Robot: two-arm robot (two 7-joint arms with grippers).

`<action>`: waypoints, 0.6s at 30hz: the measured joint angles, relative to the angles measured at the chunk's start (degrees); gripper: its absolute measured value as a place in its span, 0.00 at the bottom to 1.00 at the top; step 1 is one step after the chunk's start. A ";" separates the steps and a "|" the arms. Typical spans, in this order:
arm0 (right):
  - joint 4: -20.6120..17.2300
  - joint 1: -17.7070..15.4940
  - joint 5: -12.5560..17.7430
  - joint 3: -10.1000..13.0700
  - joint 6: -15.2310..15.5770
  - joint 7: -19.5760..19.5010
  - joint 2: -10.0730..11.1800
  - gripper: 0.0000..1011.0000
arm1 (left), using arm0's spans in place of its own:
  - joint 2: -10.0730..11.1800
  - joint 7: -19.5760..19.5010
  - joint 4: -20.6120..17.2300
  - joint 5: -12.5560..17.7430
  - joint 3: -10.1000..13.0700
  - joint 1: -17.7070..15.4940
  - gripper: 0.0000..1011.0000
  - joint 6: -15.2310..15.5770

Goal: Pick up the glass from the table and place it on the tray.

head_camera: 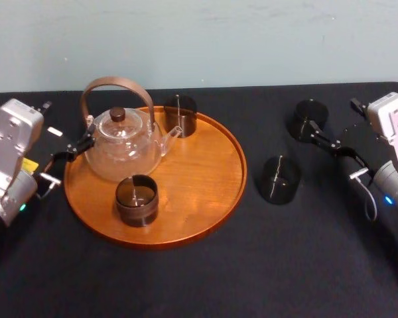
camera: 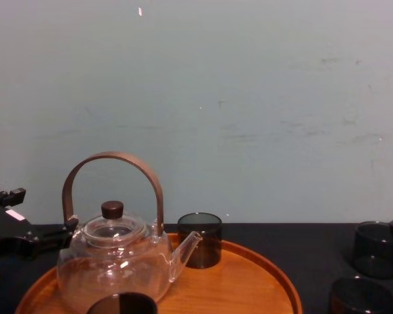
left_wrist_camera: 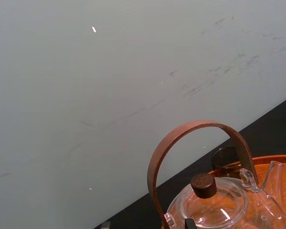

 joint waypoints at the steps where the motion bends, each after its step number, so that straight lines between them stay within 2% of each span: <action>1: 0.00 0.00 0.00 0.00 0.00 0.00 0.00 0.99 | 0.00 0.00 0.00 0.00 0.00 0.00 1.00 0.00; 12: 0.04 -0.02 0.07 0.33 0.05 0.99 0.01 0.99 | 0.00 0.00 0.00 0.00 0.00 0.00 1.00 0.00; 18: -1.94 -1.74 0.56 1.60 0.48 2.79 0.95 0.99 | 0.00 0.00 0.00 0.00 0.00 0.00 1.00 0.00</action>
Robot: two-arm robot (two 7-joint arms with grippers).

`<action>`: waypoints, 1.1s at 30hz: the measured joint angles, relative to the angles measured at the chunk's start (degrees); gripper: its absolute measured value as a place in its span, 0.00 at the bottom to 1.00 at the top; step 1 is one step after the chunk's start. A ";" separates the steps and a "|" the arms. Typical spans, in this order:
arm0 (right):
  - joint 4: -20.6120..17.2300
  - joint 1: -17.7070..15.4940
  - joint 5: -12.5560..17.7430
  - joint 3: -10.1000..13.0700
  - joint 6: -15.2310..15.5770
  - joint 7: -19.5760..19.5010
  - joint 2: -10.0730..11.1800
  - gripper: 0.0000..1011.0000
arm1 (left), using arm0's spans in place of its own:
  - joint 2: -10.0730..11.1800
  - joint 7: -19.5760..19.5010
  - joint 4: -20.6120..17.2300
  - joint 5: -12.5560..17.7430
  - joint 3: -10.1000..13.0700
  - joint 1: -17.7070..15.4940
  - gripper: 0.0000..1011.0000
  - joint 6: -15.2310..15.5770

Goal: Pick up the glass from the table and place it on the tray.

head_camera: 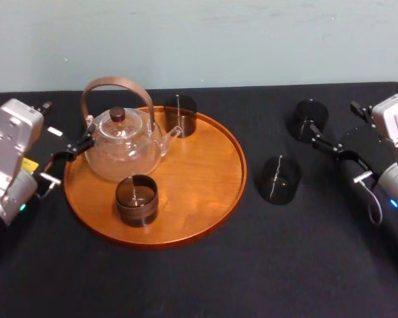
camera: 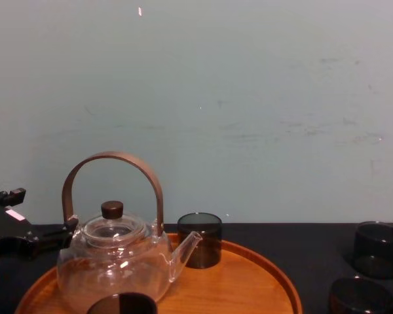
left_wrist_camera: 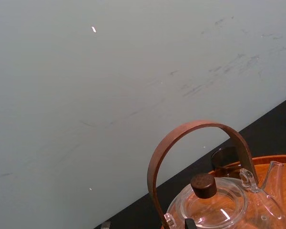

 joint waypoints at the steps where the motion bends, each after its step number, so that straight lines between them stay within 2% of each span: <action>1: -0.97 -0.75 0.06 0.30 0.06 0.39 0.37 0.99 | 0.00 0.00 0.00 0.00 0.00 0.00 1.00 0.00; 10: -6.96 -5.47 1.18 2.13 0.60 1.88 1.84 0.99 | 0.00 0.00 0.00 0.00 0.00 0.00 1.00 0.00; 20: -13.45 -11.99 4.32 4.25 0.36 5.26 2.87 0.99 | 0.00 0.00 0.00 0.00 0.00 0.00 1.00 0.00; 25: -14.99 -13.93 4.83 4.78 0.43 6.04 2.83 0.99 | 0.00 0.00 0.00 0.00 0.00 0.00 1.00 0.00; 33: -14.70 -15.02 5.47 5.18 1.72 8.09 1.97 0.99 | 0.00 0.00 0.00 0.00 0.00 0.00 1.00 0.00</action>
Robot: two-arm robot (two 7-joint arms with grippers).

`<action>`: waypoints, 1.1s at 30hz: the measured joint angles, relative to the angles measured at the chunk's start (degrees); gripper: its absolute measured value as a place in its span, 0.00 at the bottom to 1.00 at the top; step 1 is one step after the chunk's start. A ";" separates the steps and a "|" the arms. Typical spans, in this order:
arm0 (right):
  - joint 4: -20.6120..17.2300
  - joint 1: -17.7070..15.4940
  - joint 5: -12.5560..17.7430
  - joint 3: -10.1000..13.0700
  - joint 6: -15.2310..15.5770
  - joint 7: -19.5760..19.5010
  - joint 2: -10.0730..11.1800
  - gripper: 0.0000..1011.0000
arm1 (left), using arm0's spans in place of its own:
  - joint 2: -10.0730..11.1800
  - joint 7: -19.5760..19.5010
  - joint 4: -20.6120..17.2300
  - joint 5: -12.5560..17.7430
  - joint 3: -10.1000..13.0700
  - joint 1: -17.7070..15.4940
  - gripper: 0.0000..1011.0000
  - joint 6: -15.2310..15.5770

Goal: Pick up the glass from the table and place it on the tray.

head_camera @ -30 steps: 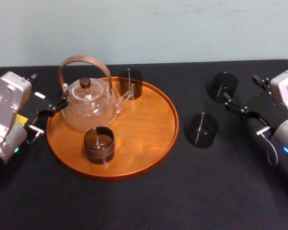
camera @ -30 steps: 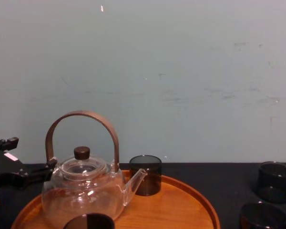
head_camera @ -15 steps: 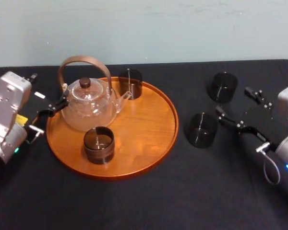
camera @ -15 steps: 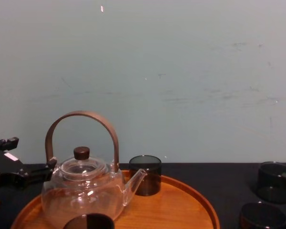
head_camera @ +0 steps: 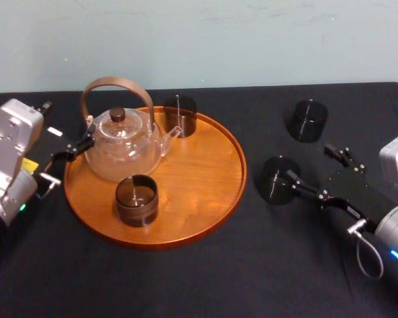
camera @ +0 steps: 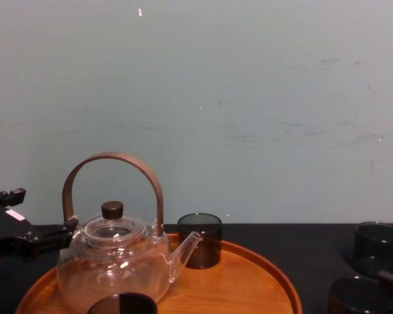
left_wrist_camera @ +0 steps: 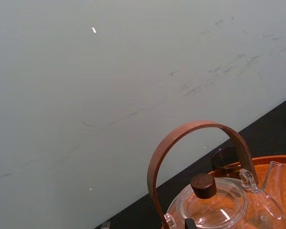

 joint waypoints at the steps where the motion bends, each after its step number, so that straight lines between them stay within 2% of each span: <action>1: 0.09 -0.05 0.00 0.02 0.08 0.16 -0.11 0.99 | 0.00 0.00 0.00 0.00 0.00 0.00 1.00 0.00; 33: 5.05 0.47 -1.88 1.49 1.27 5.99 -4.82 0.99 | 0.00 0.00 0.00 0.00 0.00 0.00 1.00 0.00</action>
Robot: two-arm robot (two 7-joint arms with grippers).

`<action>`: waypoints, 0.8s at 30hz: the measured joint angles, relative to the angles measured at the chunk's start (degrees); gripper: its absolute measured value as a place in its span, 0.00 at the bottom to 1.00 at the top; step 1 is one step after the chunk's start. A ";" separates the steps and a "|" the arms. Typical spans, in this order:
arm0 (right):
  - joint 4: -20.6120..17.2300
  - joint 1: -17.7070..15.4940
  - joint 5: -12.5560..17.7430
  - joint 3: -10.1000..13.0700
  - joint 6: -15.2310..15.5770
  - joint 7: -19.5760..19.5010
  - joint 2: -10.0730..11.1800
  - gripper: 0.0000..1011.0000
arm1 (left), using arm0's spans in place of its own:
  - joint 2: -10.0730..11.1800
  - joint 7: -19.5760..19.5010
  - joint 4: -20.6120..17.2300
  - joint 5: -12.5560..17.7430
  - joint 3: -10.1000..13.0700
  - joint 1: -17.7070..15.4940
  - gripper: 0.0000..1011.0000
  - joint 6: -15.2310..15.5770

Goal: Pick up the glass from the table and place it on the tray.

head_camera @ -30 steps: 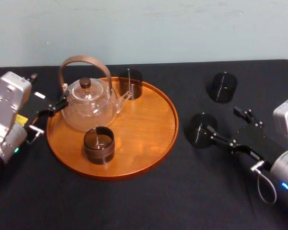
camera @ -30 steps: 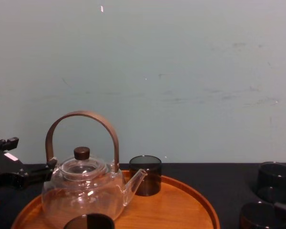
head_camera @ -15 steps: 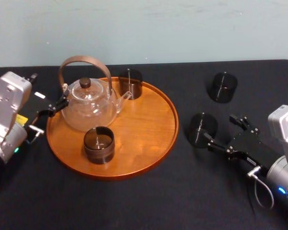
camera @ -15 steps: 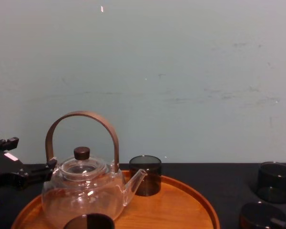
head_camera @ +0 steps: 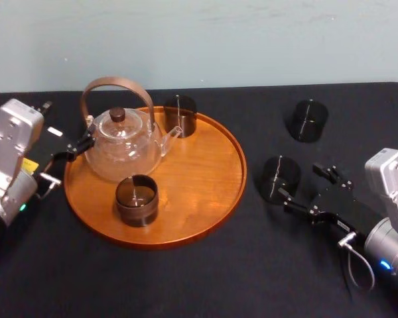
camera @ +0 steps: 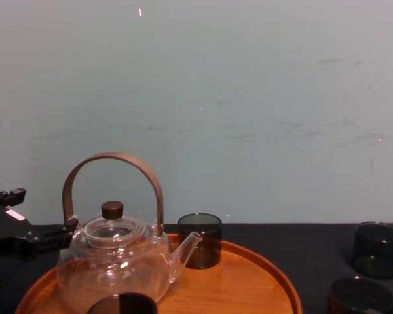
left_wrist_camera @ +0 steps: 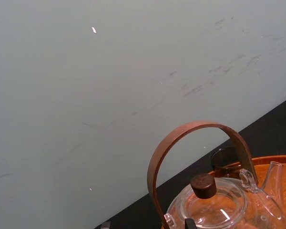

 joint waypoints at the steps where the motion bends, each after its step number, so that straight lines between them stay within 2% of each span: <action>1: 0.10 0.04 -0.06 0.04 0.04 0.07 -0.10 0.99 | 0.00 0.00 0.00 0.00 0.00 0.00 1.00 0.00; 12: 1.77 0.96 -1.07 0.58 0.54 1.56 -1.77 0.99 | 0.00 0.00 0.00 0.00 0.00 0.00 1.00 0.00; 24: 5.18 3.68 -2.13 0.91 1.54 3.54 -4.24 0.99 | 0.00 0.00 0.00 0.00 0.00 0.00 1.00 0.00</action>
